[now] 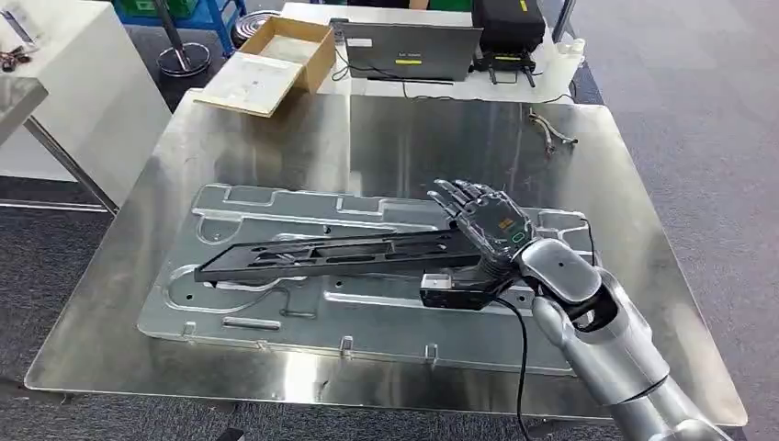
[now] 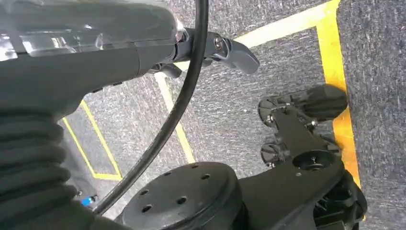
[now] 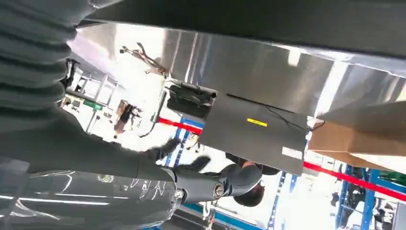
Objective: Take the parts from the cabinet and place them on the table.
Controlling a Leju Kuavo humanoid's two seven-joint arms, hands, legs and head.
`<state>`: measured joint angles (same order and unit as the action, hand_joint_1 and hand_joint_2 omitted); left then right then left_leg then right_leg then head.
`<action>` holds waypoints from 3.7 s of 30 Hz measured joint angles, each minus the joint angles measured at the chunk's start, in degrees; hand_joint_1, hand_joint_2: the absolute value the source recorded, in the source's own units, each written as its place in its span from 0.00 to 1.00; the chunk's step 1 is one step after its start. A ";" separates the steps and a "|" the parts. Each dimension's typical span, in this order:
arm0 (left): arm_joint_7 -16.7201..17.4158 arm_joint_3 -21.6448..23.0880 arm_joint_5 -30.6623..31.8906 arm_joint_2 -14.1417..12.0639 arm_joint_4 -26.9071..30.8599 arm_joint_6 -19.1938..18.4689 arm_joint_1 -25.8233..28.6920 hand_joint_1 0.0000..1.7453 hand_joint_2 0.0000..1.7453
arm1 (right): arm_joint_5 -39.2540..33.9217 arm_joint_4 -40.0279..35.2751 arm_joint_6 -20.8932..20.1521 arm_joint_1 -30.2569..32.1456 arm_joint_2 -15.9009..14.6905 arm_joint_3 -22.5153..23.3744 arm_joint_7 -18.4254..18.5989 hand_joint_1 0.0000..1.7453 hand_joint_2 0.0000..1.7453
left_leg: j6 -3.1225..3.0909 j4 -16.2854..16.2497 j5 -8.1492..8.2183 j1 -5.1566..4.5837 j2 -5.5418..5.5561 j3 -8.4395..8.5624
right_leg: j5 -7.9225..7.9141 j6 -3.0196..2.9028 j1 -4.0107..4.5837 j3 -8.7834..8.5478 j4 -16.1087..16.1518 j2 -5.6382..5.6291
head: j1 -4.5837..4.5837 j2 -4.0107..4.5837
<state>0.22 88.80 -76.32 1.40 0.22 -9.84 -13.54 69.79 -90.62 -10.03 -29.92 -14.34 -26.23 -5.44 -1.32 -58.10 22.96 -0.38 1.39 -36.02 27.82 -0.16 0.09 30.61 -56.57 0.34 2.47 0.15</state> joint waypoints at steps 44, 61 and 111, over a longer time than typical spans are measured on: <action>-0.07 0.07 -0.98 -0.57 0.00 -1.29 -0.27 0.00 0.00 | -1.38 0.63 0.15 -0.84 0.85 -0.44 -0.76 0.00 0.00 | -1.06 1.05 2.01 0.68 -0.97 3.89 | 2.25 1.58 -0.98 9.77 -9.20 0.12 | -0.02 0.00; -0.09 0.07 -1.11 -0.70 0.00 -1.31 0.26 0.00 0.00 | -2.03 0.74 0.15 -1.36 1.31 -0.57 -0.76 0.00 0.00 | 2.18 -6.04 4.59 0.65 -1.03 -4.74 | -0.85 -1.41 -0.75 0.24 -0.13 0.97 | 0.02 0.00; -0.54 -0.11 -7.60 3.02 0.02 5.03 4.38 0.00 0.00 | -9.51 32.95 1.87 37.14 14.04 42.13 6.68 0.00 0.00 | -1.77 1.03 3.02 0.30 -2.13 4.18 | 4.86 3.08 -1.21 10.41 -18.55 -0.31 | -0.04 0.00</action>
<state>-0.32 88.70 -83.93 4.41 0.24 -4.81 -9.16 60.28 -57.67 -8.16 7.22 -0.30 15.90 1.23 -3.10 -57.08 25.98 -0.08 -0.73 -31.84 32.68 2.92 -1.13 41.02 -75.11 0.03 2.43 0.15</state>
